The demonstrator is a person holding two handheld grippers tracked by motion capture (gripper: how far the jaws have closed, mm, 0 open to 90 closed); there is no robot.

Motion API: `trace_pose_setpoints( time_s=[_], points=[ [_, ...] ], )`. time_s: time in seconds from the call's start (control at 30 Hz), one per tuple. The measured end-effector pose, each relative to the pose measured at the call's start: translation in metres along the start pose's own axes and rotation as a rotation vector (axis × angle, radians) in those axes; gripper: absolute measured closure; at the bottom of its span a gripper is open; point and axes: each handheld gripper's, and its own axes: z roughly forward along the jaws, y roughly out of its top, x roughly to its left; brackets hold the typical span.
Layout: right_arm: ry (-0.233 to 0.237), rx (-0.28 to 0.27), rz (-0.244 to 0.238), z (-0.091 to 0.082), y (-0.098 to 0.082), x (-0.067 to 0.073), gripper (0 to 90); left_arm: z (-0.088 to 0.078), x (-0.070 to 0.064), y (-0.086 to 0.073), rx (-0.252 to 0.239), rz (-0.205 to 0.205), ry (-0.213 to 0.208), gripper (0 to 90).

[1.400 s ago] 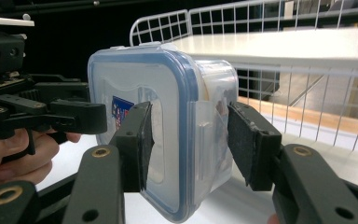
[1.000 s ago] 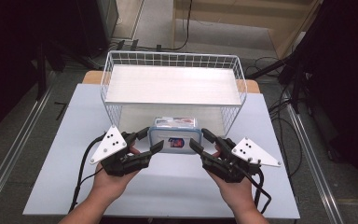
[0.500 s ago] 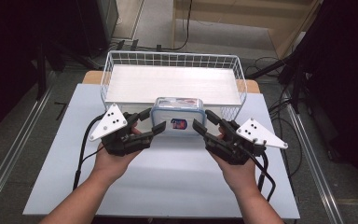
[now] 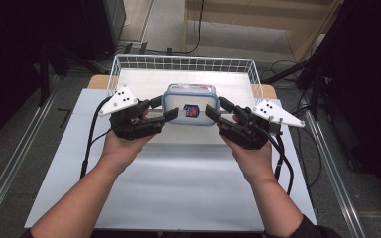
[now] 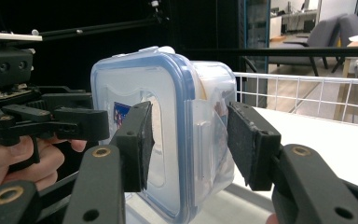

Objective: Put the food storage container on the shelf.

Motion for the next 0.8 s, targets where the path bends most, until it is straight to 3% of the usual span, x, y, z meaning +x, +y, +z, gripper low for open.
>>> trace_pose_setpoints(
  time_s=[0.1,0.23,0.27,0.37,0.47,0.8],
  points=[
    [-0.002,0.015,0.016,0.008,0.007,-0.005,52.6,0.003,0.007,0.005,0.010,-0.023,-0.005,46.1],
    [-0.005,0.037,0.043,0.018,0.015,-0.011,52.8,0.008,0.020,0.010,0.022,-0.087,-0.028,46.4],
    [-0.002,0.044,0.056,0.020,0.016,-0.013,52.8,0.009,0.025,0.012,0.021,-0.114,-0.035,46.6],
    [0.033,0.065,0.123,0.026,0.022,-0.023,54.2,0.011,0.031,0.015,0.040,-0.145,-0.044,46.9],
    [0.034,0.074,0.154,0.031,0.026,-0.028,54.2,0.014,0.039,0.018,0.048,-0.210,-0.070,48.2],
    [0.077,0.149,0.266,0.047,0.036,-0.045,56.6,0.020,0.063,0.024,0.079,-0.366,-0.110,49.8]
  ],
)
